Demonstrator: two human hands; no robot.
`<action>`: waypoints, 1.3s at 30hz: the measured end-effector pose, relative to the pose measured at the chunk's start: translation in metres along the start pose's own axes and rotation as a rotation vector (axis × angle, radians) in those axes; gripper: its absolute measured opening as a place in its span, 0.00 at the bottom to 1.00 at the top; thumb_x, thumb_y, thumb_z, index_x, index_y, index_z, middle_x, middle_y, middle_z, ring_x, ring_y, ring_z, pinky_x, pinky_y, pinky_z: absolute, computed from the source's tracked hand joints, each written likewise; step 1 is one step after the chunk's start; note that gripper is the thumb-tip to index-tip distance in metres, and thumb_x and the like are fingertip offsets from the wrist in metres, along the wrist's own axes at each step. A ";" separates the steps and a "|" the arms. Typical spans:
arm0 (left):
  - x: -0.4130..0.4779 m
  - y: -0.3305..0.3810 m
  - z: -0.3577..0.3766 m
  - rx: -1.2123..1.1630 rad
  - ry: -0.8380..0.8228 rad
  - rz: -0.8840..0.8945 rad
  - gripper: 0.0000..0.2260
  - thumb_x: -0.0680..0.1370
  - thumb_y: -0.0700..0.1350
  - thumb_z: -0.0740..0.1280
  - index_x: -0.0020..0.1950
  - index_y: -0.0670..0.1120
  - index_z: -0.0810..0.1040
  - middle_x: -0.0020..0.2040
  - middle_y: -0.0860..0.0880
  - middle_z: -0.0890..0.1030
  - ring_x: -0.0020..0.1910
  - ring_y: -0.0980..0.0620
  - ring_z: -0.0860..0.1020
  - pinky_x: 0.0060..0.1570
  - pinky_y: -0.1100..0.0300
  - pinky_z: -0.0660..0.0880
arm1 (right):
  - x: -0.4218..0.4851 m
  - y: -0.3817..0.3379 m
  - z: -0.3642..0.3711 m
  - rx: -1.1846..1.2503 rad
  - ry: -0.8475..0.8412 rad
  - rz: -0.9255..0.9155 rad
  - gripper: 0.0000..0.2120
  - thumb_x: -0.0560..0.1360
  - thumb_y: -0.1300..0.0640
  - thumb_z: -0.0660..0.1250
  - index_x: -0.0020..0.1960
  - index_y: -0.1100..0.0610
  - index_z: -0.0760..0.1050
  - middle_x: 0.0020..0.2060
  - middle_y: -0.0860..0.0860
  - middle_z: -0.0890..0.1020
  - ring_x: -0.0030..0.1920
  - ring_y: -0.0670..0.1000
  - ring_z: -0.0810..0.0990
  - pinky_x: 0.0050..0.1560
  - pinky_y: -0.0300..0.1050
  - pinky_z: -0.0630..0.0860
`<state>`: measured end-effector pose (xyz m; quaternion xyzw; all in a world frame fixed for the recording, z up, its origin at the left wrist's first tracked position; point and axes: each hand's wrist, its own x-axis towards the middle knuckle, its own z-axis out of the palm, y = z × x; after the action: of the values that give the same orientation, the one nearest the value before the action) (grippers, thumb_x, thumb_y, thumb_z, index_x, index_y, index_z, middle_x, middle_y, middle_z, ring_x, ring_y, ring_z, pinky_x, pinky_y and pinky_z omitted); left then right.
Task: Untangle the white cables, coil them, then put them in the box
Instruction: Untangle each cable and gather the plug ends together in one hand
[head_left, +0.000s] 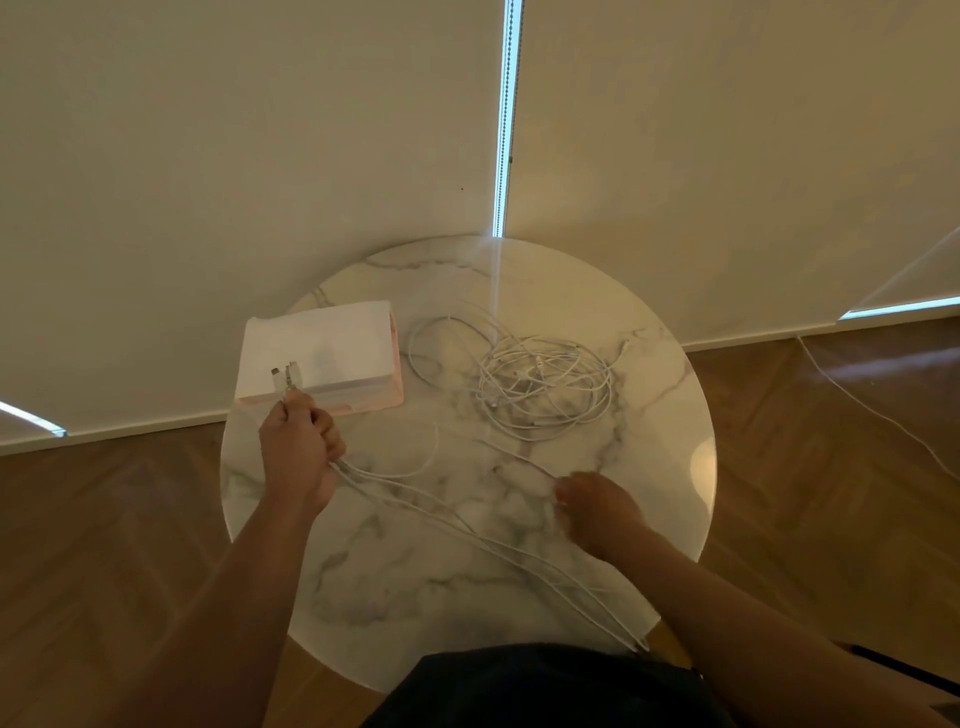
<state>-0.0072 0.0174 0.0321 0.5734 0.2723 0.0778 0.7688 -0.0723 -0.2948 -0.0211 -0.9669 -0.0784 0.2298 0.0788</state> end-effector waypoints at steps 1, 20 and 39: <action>-0.003 0.002 0.003 -0.018 -0.033 -0.011 0.16 0.85 0.48 0.52 0.38 0.47 0.65 0.23 0.54 0.61 0.20 0.57 0.57 0.21 0.67 0.54 | 0.008 -0.019 -0.003 0.076 0.042 -0.087 0.16 0.79 0.53 0.58 0.65 0.55 0.72 0.62 0.54 0.76 0.64 0.55 0.73 0.62 0.47 0.71; 0.000 0.015 0.001 -0.199 -0.008 -0.140 0.18 0.86 0.49 0.51 0.37 0.48 0.66 0.23 0.54 0.60 0.19 0.58 0.56 0.19 0.66 0.54 | 0.026 -0.088 -0.019 0.249 -0.127 -0.425 0.14 0.75 0.44 0.66 0.39 0.54 0.73 0.36 0.51 0.78 0.39 0.54 0.76 0.42 0.50 0.76; 0.023 0.020 -0.004 -0.154 0.096 -0.128 0.18 0.85 0.48 0.51 0.36 0.48 0.64 0.24 0.54 0.59 0.21 0.57 0.56 0.21 0.64 0.53 | 0.020 -0.064 0.009 0.307 -0.373 -0.215 0.19 0.78 0.48 0.62 0.31 0.55 0.73 0.25 0.50 0.79 0.28 0.45 0.78 0.50 0.44 0.79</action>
<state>0.0141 0.0369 0.0424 0.4897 0.3383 0.0766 0.7999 -0.0663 -0.2277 -0.0252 -0.8706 -0.1583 0.4035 0.2328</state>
